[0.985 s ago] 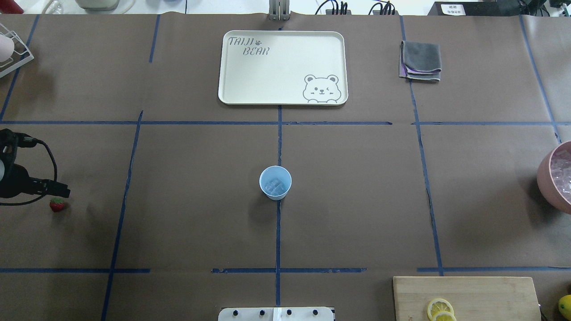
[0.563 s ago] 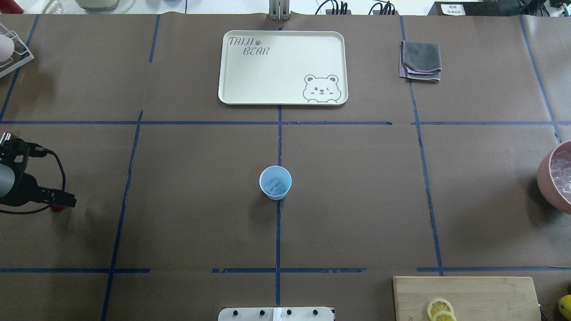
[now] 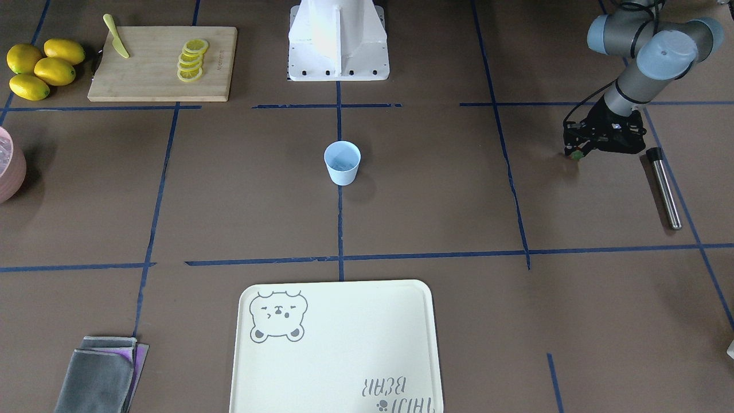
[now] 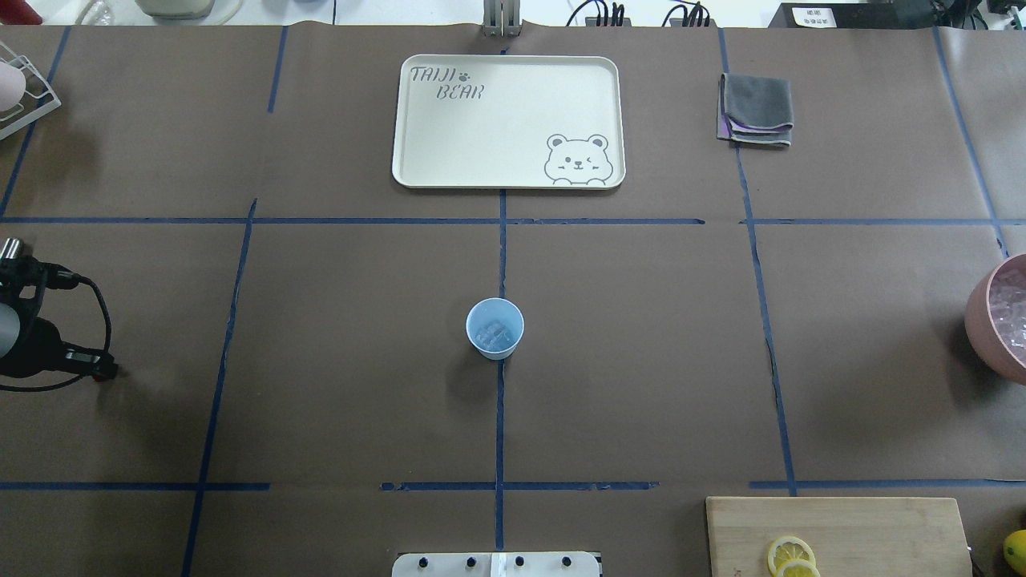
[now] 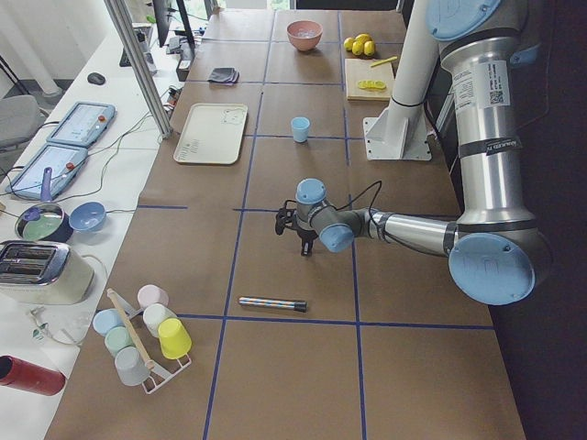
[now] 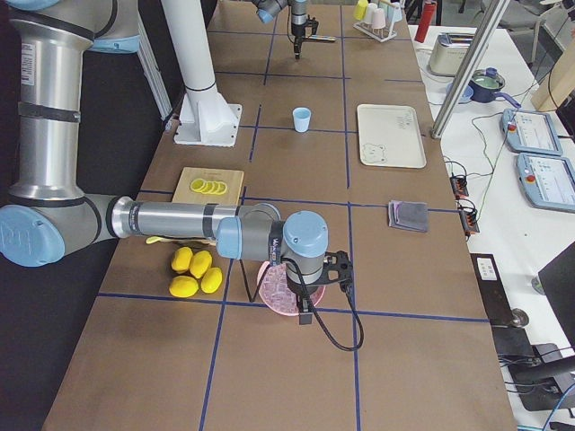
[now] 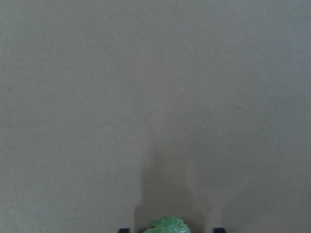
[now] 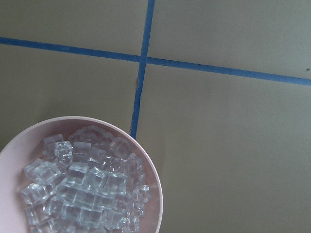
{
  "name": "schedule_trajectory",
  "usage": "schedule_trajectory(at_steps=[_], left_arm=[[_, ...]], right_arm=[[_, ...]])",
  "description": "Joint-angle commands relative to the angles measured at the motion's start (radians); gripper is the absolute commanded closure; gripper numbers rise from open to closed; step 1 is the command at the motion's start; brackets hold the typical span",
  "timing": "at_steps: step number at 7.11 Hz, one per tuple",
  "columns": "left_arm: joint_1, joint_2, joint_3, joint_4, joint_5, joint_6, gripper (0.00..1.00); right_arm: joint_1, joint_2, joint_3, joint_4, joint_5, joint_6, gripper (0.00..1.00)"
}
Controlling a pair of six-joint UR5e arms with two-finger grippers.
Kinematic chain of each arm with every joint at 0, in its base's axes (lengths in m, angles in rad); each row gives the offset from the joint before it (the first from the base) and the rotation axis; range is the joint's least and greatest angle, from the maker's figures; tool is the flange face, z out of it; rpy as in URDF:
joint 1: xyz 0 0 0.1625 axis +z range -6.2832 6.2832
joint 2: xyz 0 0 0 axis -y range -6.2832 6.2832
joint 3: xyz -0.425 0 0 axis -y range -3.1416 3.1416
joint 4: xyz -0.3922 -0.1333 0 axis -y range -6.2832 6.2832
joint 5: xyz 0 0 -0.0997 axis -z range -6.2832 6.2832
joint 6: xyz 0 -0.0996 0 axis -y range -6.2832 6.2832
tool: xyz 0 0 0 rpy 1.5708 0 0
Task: Mash ice and strawberries in cup
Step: 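Reach the left gripper down and grasp the red strawberry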
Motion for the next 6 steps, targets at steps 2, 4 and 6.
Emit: schedule_trajectory(at_steps=[2, 4, 6], left_arm=[[-0.024, 0.004, -0.09, 0.021, -0.006, 0.008, 1.0], [-0.09, -0.016, -0.187, 0.198, -0.05, 0.056, 1.0], [-0.126, -0.203, -0.361, 0.625, -0.052, 0.152, 1.0]], right_arm=[[0.0, 0.001, 0.003, 0.001, 0.0, 0.001, 0.0], [0.0, 0.001, 0.005, -0.001, 0.002, 0.001, 0.0], [0.0, 0.001, 0.006, 0.001, 0.002, 0.001, 0.0]])
